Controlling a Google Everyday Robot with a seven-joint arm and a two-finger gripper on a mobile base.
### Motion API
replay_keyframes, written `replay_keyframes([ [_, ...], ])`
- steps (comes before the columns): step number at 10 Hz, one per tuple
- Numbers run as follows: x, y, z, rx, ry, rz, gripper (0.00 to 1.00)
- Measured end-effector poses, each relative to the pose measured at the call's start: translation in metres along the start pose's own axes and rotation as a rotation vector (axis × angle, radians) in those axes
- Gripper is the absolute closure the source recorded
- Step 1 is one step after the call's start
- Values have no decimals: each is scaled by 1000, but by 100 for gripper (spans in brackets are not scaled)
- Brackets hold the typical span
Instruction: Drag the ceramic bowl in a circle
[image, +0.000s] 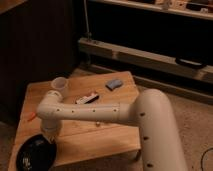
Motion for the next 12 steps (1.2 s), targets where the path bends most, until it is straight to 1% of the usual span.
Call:
replay_keyframes([
  [1, -18, -1, -1, -6, -8, -14, 100],
  [2, -38, -10, -3, -9, -16, -19, 100],
  [3, -50, -24, -6, -8, -18, -17, 100],
  [4, -57, -39, -10, -4, -17, -9, 100],
  [5, -64, -65, -19, 2, -25, 16, 100],
  [7, -62, -104, -35, 17, -43, 74, 100],
  [8, -48, -123, -45, 28, -54, 113, 100],
  [9, -31, -134, -52, 37, -59, 146, 100],
  [10, -9, -143, -59, 46, -67, 179, 100],
  [11, 24, -152, -66, 57, -69, 218, 100],
  [12, 50, -155, -67, 64, -65, 243, 100],
])
